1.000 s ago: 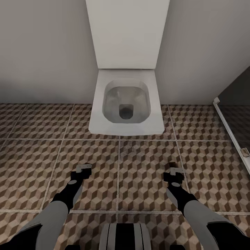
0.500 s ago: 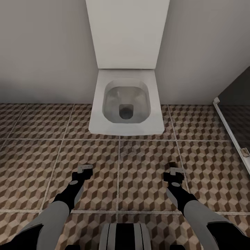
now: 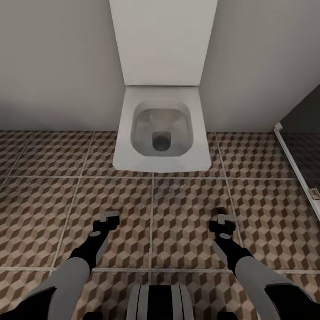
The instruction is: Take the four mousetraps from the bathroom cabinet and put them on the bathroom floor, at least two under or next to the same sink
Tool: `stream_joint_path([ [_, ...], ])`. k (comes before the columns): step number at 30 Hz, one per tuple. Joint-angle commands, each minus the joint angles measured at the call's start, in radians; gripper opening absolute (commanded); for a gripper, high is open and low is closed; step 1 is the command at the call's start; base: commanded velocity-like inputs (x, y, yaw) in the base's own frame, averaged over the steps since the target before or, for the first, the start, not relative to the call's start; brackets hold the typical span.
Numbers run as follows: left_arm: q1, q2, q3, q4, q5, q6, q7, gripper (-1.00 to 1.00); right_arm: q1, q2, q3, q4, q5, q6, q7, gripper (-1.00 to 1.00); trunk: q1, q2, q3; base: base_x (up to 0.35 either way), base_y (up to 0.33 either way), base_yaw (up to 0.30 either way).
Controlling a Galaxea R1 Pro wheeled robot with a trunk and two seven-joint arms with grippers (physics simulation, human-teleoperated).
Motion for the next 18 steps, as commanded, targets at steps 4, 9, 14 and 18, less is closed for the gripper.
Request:
stream_joint_path([
  [4, -0.001, -0.003, 0.006, 0.002, -0.011, -0.004, 0.002, -1.0, -0.001, -0.001, 0.007, 0.001, -0.008, -0.004, -0.001, -1.0, 0.002, -0.001, -0.016, 0.0, 0.0, 0.0],
  [9, -0.001, -0.004, 0.005, 0.004, -0.012, -0.004, 0.002, -1.0, -0.001, -0.001, 0.007, 0.001, -0.008, -0.004, -0.001, -1.0, 0.004, -0.002, -0.035, 0.0, 0.0, 0.0],
  [14, -0.001, -0.004, 0.005, 0.004, -0.015, -0.004, 0.001, -1.0, -0.001, -0.001, 0.007, 0.001, -0.008, -0.006, -0.004, -1.0, 0.006, -0.004, -0.055, 0.0, 0.0, 0.0],
  [18, -0.001, -0.005, 0.005, 0.004, -0.016, -0.005, 0.001, -1.0, -0.001, -0.001, 0.007, 0.001, -0.008, -0.008, -0.005, -1.0, 0.006, -0.004, -0.055, 0.0, 0.0, 0.0],
])
